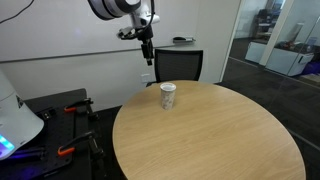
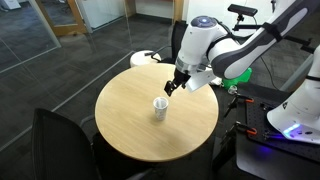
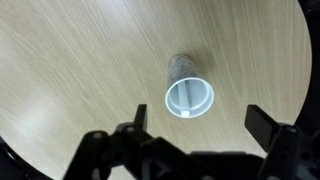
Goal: Remove the marker from the cup and put it on the table
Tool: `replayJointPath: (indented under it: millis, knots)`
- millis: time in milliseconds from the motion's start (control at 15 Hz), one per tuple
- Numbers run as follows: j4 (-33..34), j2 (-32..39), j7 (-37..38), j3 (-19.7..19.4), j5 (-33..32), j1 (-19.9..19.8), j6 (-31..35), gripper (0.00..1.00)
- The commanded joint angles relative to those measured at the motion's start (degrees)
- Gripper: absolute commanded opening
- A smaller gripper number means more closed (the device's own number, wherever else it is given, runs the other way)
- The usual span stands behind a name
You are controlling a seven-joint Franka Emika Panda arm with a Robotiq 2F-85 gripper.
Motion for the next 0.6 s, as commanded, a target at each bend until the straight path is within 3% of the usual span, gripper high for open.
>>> replayJointPath:
  millis: [0, 533]
  knots:
    - [4.1, 5.2, 0.4, -3.2, -0.9, 2.5, 1.7, 1.00]
    - [12.1, 16.1, -3.8, -7.4, 2.3, 5.0, 3.2, 1.00]
